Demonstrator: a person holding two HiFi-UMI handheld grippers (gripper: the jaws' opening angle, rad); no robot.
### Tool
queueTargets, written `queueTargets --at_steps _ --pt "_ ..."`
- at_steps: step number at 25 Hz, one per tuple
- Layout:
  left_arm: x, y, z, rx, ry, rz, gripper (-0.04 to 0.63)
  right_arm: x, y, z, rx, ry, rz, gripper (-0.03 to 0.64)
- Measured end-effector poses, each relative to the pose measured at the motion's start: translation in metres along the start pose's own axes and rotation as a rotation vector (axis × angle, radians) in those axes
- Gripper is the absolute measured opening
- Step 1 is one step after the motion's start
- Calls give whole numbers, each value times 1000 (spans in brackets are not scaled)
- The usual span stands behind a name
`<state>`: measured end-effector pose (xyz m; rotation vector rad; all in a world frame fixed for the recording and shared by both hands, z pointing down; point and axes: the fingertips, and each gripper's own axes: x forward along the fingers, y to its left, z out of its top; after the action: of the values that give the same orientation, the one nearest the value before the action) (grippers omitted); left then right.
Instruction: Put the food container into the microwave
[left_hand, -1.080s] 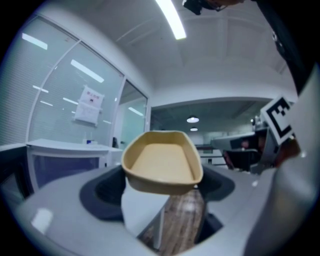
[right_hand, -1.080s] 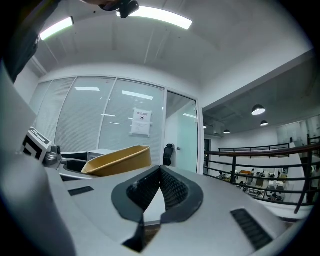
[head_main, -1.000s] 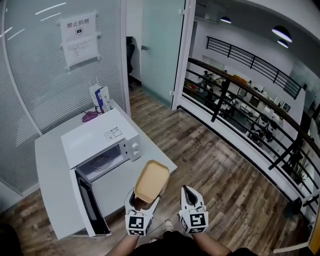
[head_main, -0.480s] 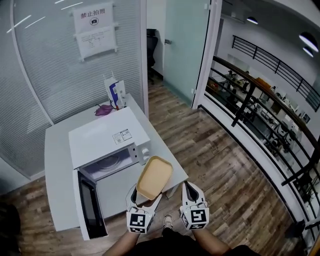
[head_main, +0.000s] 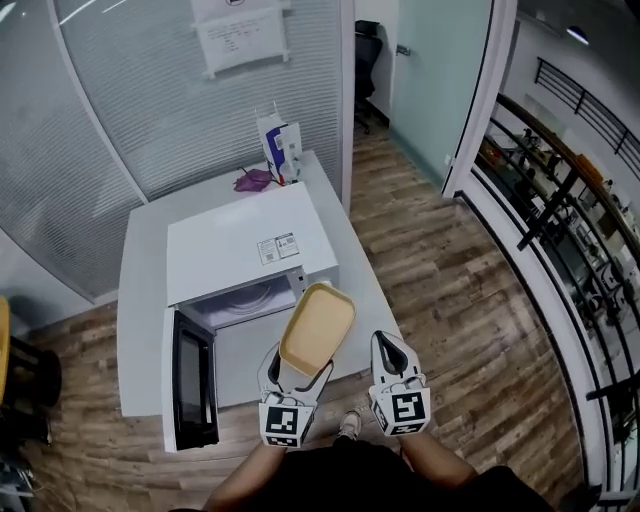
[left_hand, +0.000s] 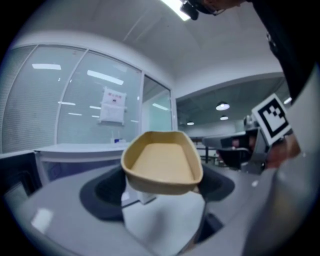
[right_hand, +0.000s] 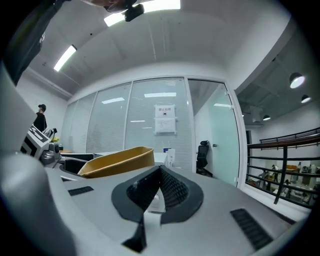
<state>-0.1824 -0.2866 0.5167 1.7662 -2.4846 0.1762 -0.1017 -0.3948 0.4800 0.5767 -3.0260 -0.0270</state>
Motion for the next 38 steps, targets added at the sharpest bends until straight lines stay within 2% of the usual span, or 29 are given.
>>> queueTargets --at_steps 4,7,14,18,24,31,38 --pt "-3 17 -12 -29 31 101 442 22 5 -5 3 3 80 6" --pt "-6 29 -18 -38 44 150 443 38 7 -8 -2 6 114 6" --pt "-31 62 -56 -79 127 272 442 67 43 -30 -12 74 238 6" --pt "-29 91 -81 -82 158 304 442 93 65 -37 -9 85 272 6" --pt "-36 132 -117 -148 205 384 443 121 89 -50 -4 123 321 6" --pt "-11 169 -149 -187 238 424 443 155 106 -65 -29 150 349 6" --pt "10 203 -171 -215 262 483 445 176 123 -89 -2 204 383 6"
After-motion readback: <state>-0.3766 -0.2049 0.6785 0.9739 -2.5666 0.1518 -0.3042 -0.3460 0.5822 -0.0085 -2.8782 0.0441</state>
